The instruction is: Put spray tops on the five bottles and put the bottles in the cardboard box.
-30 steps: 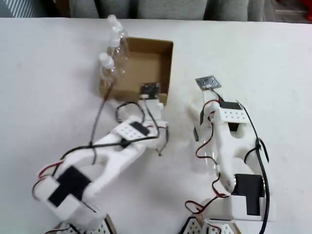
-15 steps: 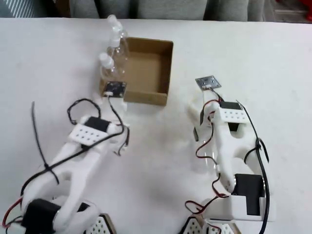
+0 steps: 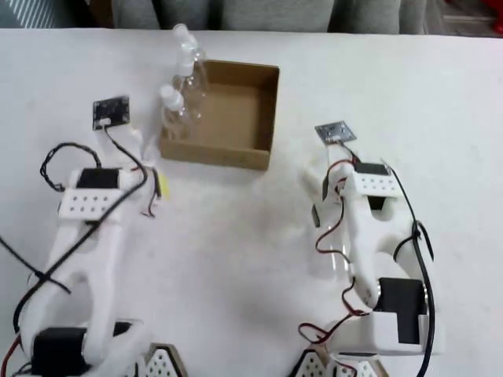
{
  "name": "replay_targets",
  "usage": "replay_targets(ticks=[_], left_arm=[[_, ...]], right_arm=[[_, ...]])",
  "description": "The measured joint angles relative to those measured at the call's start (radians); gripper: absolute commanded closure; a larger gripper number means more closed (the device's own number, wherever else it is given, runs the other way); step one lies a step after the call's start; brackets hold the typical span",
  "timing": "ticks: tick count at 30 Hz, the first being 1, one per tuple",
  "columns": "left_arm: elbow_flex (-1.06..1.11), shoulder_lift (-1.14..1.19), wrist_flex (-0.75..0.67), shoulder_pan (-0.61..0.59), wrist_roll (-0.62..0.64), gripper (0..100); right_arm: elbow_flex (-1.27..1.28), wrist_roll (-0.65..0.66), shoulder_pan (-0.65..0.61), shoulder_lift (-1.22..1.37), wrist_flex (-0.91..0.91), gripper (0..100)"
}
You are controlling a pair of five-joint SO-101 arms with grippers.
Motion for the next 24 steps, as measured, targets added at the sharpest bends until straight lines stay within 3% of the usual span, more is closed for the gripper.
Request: replay_targets(ticks=[4,12,19,24], left_arm=[[0.0,0.046,0.098,-0.029,-0.012,74],[-0.002,0.035,0.219,-0.21,-0.204,74],[-0.034,-0.028,0.456,-0.249,-0.568,74],[-0.114,-0.058,0.433,-0.287,-0.566,74]], right_arm=[[-0.003,0.0,0.0,0.008,0.0,98.1],[-0.003,0.0,0.0,0.011,0.0,98.1],[-0.003,0.0,0.0,0.011,0.0,98.1],[-0.003,0.0,0.0,0.011,0.0,98.1]])
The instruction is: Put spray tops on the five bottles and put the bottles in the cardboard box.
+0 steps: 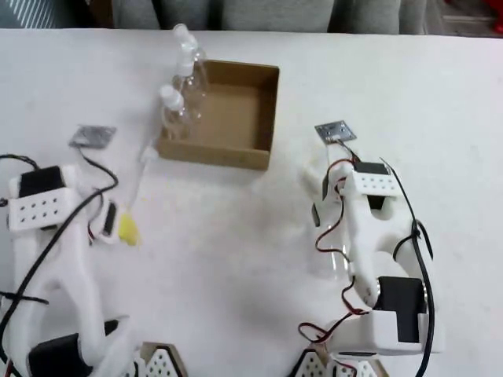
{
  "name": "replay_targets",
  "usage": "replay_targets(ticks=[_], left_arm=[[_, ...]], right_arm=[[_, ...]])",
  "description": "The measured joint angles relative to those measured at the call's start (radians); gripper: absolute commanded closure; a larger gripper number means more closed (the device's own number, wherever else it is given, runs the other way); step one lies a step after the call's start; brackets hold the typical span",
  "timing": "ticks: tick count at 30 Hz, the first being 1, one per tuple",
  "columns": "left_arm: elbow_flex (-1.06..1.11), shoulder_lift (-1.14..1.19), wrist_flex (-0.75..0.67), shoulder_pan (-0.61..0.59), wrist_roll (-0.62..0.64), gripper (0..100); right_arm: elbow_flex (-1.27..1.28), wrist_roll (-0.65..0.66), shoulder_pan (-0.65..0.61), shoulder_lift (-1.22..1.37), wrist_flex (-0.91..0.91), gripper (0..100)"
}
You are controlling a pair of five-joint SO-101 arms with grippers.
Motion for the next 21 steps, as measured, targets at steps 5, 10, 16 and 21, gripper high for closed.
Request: replay_targets(ticks=[5,10,16,21], left_arm=[[-0.127,0.012,-0.069,0.009,0.026,74],[-0.296,0.195,-0.071,0.077,0.026,74],[-0.56,0.516,-0.146,0.133,0.025,74],[-0.845,0.825,-0.129,0.144,0.026,74]], right_arm=[[0.0,0.0,0.0,0.0,0.0,98.1],[0.0,0.0,0.0,0.0,0.0,98.1],[0.0,0.0,0.0,0.0,0.0,98.1],[0.0,0.0,0.0,0.0,0.0,98.1]])
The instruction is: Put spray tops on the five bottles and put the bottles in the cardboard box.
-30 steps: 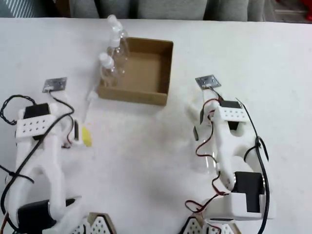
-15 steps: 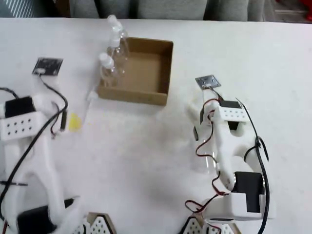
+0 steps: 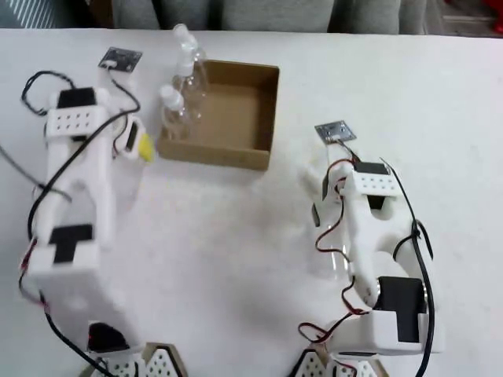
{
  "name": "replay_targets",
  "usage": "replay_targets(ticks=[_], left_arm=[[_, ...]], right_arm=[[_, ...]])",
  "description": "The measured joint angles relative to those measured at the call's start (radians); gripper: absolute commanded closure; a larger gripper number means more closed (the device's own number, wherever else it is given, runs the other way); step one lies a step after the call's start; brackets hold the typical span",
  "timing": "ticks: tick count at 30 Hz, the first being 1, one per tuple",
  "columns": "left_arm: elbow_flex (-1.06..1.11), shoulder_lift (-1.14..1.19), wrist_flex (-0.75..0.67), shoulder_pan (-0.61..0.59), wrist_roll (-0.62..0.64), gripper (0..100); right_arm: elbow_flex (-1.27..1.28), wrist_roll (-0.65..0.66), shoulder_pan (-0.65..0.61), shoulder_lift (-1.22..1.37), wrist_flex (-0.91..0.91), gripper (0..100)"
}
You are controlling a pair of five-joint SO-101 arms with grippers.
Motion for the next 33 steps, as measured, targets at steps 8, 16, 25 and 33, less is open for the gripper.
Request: replay_targets(ticks=[8,16,25,33], left_arm=[[-0.534,0.443,0.121,0.0,0.0,74],[-1.02,0.786,0.278,0.012,0.0,74],[-1.326,0.976,0.41,0.046,-0.003,80],[-1.335,0.979,0.41,0.049,0.002,95]], right_arm=[[0.0,0.0,0.0,0.0,0.0,98.0],[0.0,0.0,0.0,0.0,0.0,97.9],[0.0,0.0,0.0,0.0,0.0,97.9],[0.0,0.0,0.0,0.0,-0.011,97.9]])
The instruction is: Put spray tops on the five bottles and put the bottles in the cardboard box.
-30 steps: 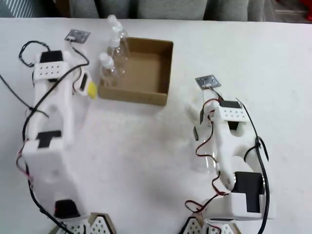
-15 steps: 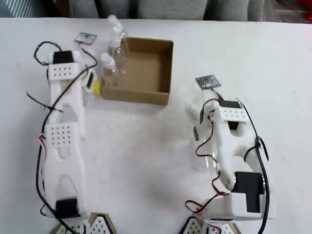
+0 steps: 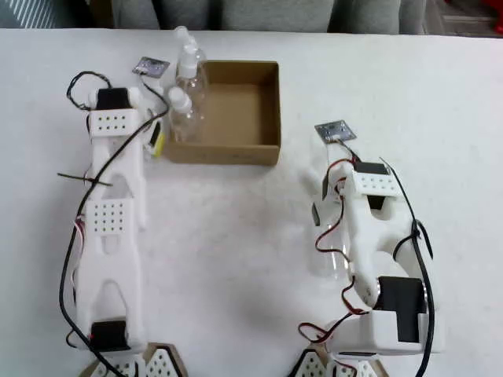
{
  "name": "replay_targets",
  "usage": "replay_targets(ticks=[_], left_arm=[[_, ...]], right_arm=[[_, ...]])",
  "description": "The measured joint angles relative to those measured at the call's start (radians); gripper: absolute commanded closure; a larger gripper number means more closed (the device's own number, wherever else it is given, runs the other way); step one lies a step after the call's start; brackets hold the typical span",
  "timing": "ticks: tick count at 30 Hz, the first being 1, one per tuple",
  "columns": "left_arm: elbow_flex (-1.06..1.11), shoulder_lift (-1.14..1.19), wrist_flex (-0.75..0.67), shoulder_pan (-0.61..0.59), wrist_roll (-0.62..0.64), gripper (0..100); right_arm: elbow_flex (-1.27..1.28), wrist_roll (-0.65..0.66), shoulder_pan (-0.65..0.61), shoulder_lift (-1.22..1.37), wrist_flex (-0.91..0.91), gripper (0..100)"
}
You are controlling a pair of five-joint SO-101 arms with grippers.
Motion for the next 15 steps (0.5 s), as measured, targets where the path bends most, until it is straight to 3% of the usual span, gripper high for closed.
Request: replay_targets(ticks=[15], left_arm=[[0.049,-0.025,-0.006,-0.009,0.0,98]], right_arm=[[0.0,0.0,0.0,0.0,0.0,97.9]])
